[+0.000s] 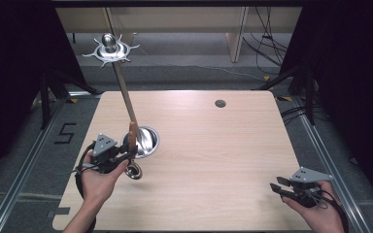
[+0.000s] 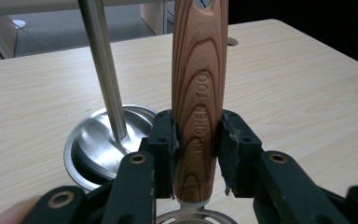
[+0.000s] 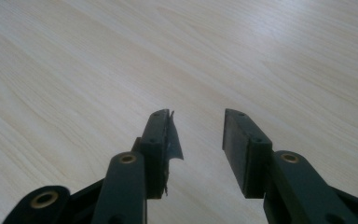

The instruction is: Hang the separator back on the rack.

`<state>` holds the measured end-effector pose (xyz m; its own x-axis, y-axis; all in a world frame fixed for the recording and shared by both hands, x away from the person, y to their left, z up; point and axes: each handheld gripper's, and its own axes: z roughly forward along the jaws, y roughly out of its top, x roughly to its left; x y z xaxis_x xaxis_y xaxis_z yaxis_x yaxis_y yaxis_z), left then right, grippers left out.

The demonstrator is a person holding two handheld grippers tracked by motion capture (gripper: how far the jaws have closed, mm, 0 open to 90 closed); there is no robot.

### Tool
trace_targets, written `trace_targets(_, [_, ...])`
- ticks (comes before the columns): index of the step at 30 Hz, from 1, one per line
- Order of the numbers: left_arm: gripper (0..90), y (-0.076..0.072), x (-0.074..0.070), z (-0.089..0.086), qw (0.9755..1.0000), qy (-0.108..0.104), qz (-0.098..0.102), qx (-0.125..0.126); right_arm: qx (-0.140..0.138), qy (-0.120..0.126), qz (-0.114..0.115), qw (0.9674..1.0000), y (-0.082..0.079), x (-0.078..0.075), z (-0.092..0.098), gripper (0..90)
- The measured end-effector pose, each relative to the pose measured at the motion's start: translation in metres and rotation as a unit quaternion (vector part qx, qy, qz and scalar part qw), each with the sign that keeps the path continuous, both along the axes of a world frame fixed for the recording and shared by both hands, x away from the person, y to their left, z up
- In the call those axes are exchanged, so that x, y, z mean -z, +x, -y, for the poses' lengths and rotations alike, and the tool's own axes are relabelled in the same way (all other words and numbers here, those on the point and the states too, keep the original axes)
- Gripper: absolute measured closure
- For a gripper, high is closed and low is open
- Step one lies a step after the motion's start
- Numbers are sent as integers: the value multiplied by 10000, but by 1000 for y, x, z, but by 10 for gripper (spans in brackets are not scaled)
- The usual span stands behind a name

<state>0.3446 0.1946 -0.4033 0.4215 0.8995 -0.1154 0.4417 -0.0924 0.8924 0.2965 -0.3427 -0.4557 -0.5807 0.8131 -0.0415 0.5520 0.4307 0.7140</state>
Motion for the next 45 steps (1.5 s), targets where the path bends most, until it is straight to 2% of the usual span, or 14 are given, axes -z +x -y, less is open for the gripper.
trace_targets(3, [676,-1,-1,-1,10000,-13,35,-75,-61,-55,78,9999,1,1,1,624])
trace_targets(7, [676,-2,-4,-2,9998,-72,128,-157,-22,-27,13,10000,0,0,0,623])
trace_targets(15, [676,-4,-9,-3,9992,-88,237,-295,6,6,56,10000,0,1,-1,623])
trace_targets(20, [676,-5,-12,-4,9991,-101,276,-299,-65,-67,80,9999,1,1,1,623])
trace_targets(23, [676,-6,-16,-3,9989,-89,324,-338,-62,-20,64,10000,1,1,0,623])
trace_targets(24, [675,-6,-16,-3,9989,-89,324,-338,20,39,5,10000,0,1,-2,623])
trace_targets(27, [676,-7,-17,-3,9988,-81,364,-333,-6,24,31,10000,0,1,-2,623])
trace_targets(28, [676,-7,-17,-4,9987,-4,407,-319,5,26,15,10000,0,1,-2,623])
trace_targets(41, [675,-8,-28,-10,9973,-50,606,-416,-44,-38,67,10000,1,1,0,622])
trace_targets(45, [675,-11,-33,-14,9964,-109,695,-464,-1,28,19,10000,0,1,-1,621])
